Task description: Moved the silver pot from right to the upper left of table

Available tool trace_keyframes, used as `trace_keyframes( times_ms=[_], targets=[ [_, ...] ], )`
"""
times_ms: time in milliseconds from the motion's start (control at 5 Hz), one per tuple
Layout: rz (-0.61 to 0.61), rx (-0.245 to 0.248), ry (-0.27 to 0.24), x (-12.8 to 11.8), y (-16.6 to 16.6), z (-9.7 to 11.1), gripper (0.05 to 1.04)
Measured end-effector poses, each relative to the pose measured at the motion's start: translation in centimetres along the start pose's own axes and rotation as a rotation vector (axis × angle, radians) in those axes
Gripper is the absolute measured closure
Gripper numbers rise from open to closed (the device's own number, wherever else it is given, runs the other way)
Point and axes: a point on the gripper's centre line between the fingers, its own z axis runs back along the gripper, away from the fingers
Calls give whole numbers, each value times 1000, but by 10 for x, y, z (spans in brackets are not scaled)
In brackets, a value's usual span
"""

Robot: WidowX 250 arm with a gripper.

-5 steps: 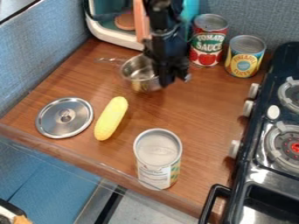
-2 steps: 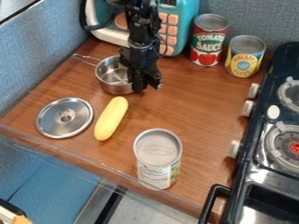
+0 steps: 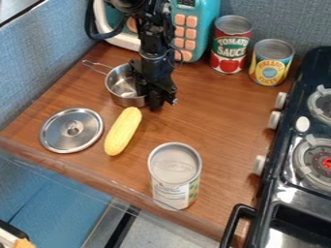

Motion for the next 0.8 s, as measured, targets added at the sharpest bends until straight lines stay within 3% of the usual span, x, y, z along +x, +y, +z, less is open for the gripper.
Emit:
trace_keyframes(
  times_ms=[200, 400, 600, 800],
  targets=[
    [16, -34, -16, 4, -9, 18, 224],
    [59, -56, -81, 9, -7, 48, 72],
    [129, -80, -77, 0, 1, 66, 76],
    [201, -59, -52, -7, 4, 75, 83]
  ],
)
